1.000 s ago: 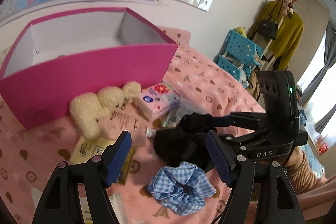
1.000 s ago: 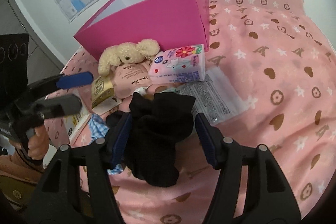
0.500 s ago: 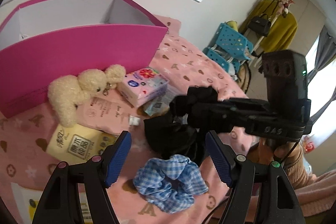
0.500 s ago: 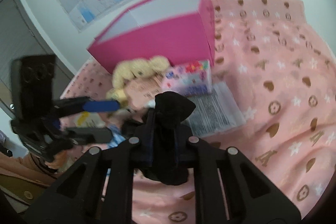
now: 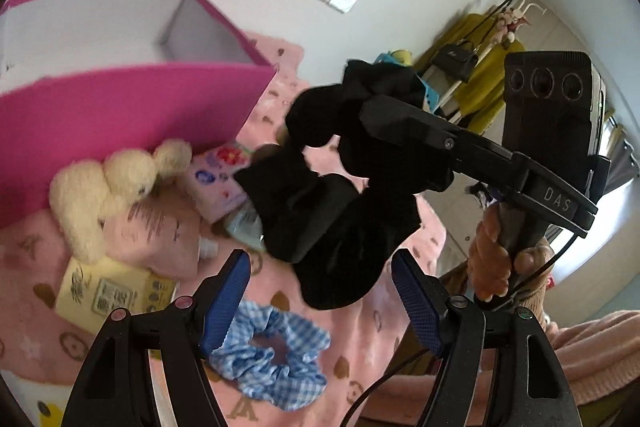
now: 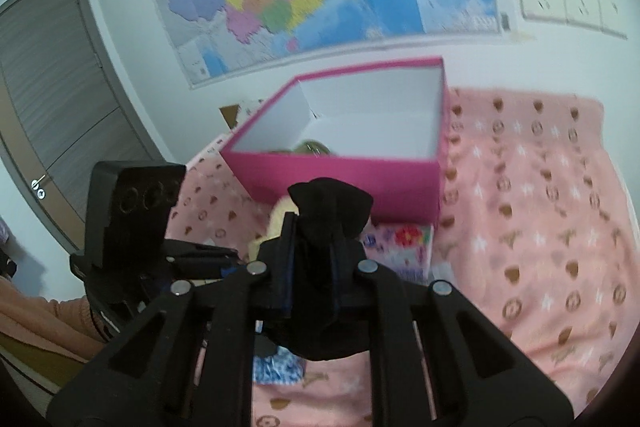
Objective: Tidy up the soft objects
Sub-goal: 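Carry the black cloth into the pink box and open the right gripper, then grasp the blue gingham scrunchie with the right gripper, then carry the scrunchie into the pink box and release it, then move the right gripper toward the white wet-wipes pack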
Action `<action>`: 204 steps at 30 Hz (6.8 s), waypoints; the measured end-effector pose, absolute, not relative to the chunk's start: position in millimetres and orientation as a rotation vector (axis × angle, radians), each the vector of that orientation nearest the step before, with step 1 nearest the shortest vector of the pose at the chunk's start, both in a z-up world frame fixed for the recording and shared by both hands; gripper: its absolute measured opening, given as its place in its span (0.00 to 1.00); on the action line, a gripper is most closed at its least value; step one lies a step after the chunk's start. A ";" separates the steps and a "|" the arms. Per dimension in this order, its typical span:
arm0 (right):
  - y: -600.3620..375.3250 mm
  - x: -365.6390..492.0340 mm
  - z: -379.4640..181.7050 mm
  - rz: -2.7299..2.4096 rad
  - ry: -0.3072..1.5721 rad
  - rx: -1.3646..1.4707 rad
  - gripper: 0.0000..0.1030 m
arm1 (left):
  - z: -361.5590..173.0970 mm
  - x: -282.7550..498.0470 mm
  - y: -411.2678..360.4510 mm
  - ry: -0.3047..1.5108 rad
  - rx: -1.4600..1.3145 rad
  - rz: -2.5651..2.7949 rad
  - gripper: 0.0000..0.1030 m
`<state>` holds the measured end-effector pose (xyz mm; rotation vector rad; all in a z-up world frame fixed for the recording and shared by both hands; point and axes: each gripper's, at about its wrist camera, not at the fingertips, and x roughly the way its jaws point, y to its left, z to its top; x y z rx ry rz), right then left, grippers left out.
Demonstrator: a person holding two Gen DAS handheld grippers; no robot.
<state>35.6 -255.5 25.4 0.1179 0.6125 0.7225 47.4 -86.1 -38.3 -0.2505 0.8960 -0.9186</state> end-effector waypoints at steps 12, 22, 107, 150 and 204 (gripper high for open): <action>-232.8 80.3 65.6 0.756 0.528 0.061 0.15 | 3.9 81.1 -77.2 0.772 -0.190 -0.787 0.47; -218.5 137.7 75.3 0.762 0.533 0.065 0.15 | 16.5 134.9 -72.9 0.764 -0.142 -0.630 0.44; -233.1 11.5 -42.3 0.805 0.829 0.124 0.12 | -72.6 17.7 -77.2 0.941 -0.126 -0.766 0.62; -223.6 186.4 26.2 0.753 0.702 0.079 0.13 | 6.6 191.0 -83.6 0.798 -0.075 -0.574 0.40; -138.1 26.2 -90.5 1.031 1.031 0.108 0.44 | -74.4 28.9 70.4 0.929 -0.174 -0.335 0.58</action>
